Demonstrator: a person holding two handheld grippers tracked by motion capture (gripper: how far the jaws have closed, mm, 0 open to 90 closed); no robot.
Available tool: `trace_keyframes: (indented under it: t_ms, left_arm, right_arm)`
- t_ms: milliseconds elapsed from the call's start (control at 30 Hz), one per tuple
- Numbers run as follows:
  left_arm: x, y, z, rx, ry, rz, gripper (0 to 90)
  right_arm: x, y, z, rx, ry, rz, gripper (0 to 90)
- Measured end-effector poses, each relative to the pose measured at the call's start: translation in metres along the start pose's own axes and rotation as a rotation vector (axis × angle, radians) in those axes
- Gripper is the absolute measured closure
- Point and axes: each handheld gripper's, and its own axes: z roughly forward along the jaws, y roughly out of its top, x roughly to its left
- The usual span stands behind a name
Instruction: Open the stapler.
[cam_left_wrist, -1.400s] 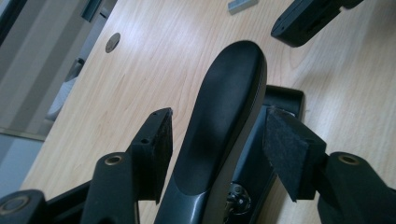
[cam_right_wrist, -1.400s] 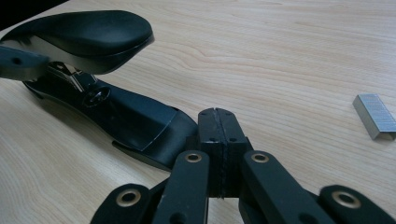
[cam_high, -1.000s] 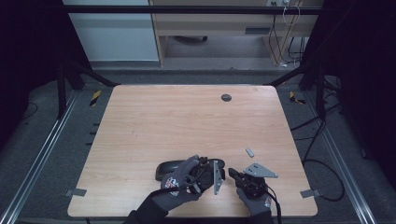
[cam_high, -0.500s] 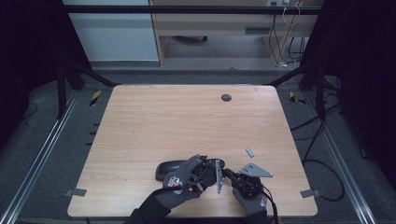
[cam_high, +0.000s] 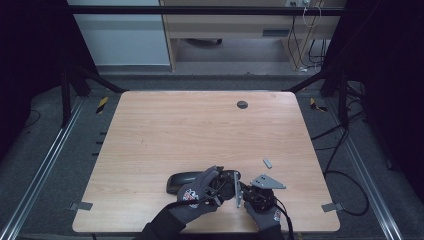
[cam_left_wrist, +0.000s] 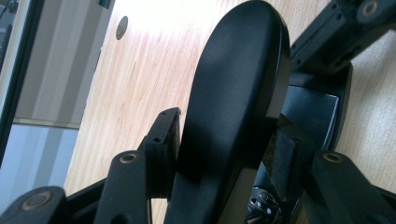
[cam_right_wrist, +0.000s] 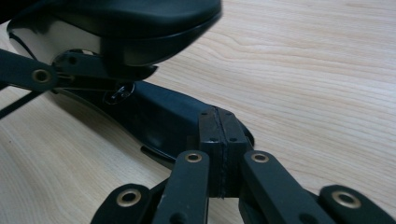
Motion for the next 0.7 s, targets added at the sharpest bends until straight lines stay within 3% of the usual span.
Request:
trace_keyframes:
  t_ms: [400,700]
  left_arm:
    - [-0.0021,-0.0003,-0.0013,0.0,0.021,0.016,51.6]
    - [-0.0038,-0.0042,-0.0017,-0.038,0.038,0.001,51.7]
  right_arm:
    - [0.0028,0.0011,0.004,0.033,-0.001,0.007,90.0]
    - [0.0033,0.0004,0.0038,0.031,-0.002,0.016,90.0]
